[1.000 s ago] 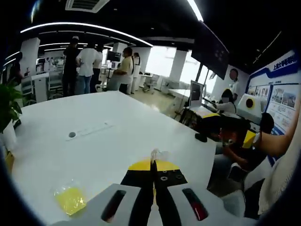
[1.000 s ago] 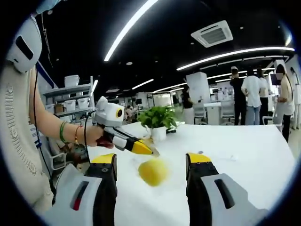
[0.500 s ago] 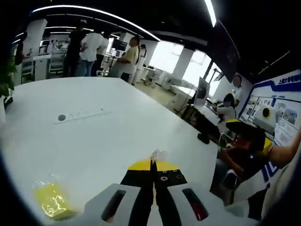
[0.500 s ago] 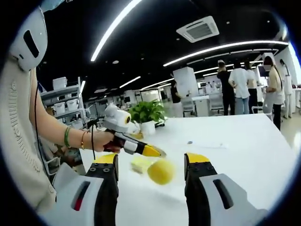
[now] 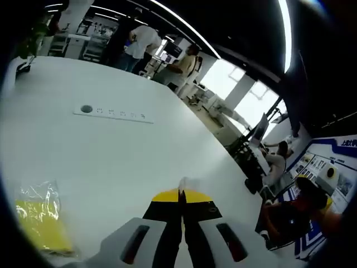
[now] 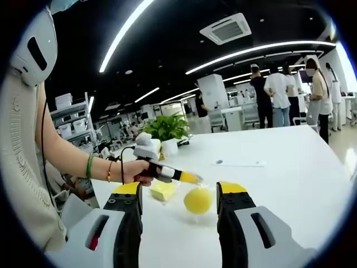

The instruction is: Compare the silicone blocks by pressing each to a similar depth, holding the contact briefly, and releasing to observe deformation and rebound differences across the visible hardness samples.

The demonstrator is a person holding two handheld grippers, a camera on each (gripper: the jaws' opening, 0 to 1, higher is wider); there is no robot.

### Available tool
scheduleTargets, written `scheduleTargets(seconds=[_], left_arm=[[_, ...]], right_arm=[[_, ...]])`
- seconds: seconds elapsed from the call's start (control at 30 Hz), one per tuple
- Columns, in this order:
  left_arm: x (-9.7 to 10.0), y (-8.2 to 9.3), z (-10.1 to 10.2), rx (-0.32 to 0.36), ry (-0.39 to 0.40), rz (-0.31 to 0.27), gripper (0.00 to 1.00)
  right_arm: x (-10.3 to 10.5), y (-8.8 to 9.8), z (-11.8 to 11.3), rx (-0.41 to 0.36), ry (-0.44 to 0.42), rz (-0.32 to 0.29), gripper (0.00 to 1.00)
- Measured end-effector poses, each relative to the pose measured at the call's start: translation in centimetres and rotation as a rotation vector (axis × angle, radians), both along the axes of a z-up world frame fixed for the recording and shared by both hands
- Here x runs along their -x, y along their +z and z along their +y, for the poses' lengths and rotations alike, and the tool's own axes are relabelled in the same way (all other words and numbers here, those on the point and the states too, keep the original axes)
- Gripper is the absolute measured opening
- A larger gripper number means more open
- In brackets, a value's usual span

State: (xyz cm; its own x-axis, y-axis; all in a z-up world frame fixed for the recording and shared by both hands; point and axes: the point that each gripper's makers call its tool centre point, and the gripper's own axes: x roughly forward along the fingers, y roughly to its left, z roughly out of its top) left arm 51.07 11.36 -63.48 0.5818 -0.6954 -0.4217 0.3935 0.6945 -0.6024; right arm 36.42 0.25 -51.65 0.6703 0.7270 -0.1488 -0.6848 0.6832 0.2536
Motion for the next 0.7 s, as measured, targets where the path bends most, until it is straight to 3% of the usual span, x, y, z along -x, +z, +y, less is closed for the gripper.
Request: scheduleTargets(seconds=[0.1,0.5,0.7], left_arm=[[-0.8,-0.8,0.1,0.026,0.03,0.029,0.0],[-3.6,-5.0,1.8,0.026,0.12,0.099,0.0],[-4.3,-6.5,2.4,0.005,0.112,0.117,0.0]], right_arm=[[-0.3,-0.4,-0.1,0.004,-0.007,0.008,0.5],[-1.4,-2.2,0.5,0.018,-0.004,0.063,0.49],[-2.0,-3.0,0.5,0.023,-0.008,0.078,0.48]])
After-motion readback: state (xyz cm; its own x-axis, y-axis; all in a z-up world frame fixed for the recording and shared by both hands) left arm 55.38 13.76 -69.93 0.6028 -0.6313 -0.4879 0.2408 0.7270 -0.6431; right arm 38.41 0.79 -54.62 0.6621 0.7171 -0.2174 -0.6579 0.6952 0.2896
